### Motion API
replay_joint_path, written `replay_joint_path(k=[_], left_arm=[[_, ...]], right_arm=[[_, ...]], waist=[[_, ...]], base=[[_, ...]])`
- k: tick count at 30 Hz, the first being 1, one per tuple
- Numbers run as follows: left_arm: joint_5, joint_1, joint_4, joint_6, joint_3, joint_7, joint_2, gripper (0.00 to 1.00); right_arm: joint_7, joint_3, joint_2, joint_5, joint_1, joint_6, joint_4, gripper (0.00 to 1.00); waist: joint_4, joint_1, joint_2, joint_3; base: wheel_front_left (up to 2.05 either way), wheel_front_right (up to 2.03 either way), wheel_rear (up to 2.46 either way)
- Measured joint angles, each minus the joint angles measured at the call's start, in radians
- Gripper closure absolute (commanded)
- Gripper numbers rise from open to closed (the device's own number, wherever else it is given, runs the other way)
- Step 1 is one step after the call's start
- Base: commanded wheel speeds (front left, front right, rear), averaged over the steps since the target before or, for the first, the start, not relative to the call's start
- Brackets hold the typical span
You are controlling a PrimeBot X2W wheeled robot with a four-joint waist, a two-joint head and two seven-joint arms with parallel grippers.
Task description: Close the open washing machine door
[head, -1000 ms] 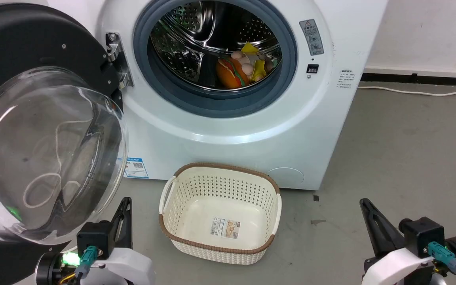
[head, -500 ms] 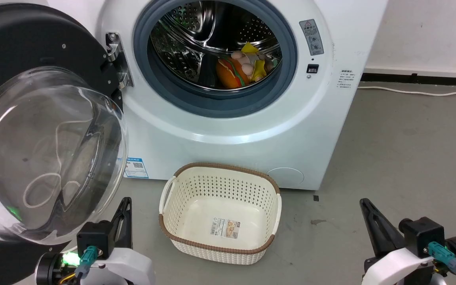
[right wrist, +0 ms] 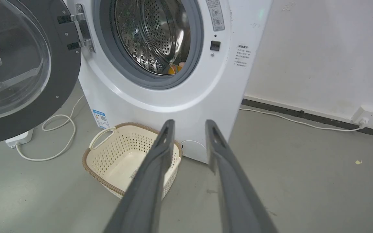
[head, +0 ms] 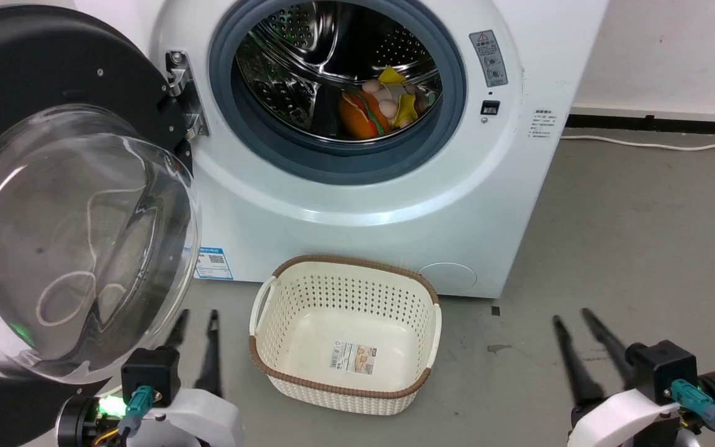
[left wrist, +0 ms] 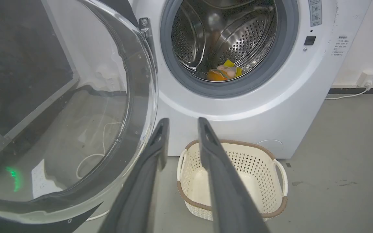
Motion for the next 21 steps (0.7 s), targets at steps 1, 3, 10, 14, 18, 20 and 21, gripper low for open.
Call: replay_joint_path(k=[1, 3, 10, 14, 18, 20, 21], left_arm=[[0.0, 0.0, 0.0, 0.0, 0.0, 0.0, 0.0, 0.0], [0.0, 0.0, 0.0, 0.0, -0.002, 0.0, 0.0, 0.0], [-0.002, 0.0, 0.0, 0.0, -0.013, -0.011, 0.0, 0.0], [-0.009, 0.0, 0.0, 0.0, -0.018, -0.02, 0.0, 0.0], [-0.011, 0.0, 0.0, 0.0, -0.023, -0.028, 0.0, 0.0], [-0.012, 0.0, 0.0, -0.001, -0.026, -0.03, 0.0, 0.0], [-0.012, 0.0, 0.0, -0.001, -0.029, -0.038, 0.0, 0.0]], right_arm=[[0.0, 0.0, 0.0, 0.0, 0.0, 0.0, 0.0, 0.0], [0.0, 0.0, 0.0, 0.002, 0.0, 0.0, 0.0, 0.0], [-0.011, -0.004, 0.0, 0.004, 0.0, 0.0, 0.0, 0.0], [-0.02, -0.005, 0.0, 0.011, 0.002, 0.0, 0.0, 0.0], [-0.028, -0.002, 0.0, 0.012, 0.002, 0.0, -0.002, 0.0], [-0.033, 0.0, 0.0, 0.012, 0.002, 0.0, -0.003, 0.0], [-0.037, 0.003, 0.0, 0.013, 0.003, 0.0, -0.006, 0.0]], waist=[[0.0, 0.0, 0.0, 0.0], [0.0, 0.0, 0.0, 0.0], [0.002, 0.0, 0.0, 0.002], [0.008, 0.0, 0.0, 0.002], [0.018, 0.0, 0.0, 0.001], [0.026, 0.0, 0.0, 0.001], [0.038, 0.0, 0.0, 0.0]], base=[[0.0, 0.0, 0.0], [0.0, 0.0, 0.0], [0.0, 0.0, 0.0], [0.0, 0.0, 0.0], [0.0, 0.0, 0.0], [0.0, 0.0, 0.0], [0.0, 0.0, 0.0]])
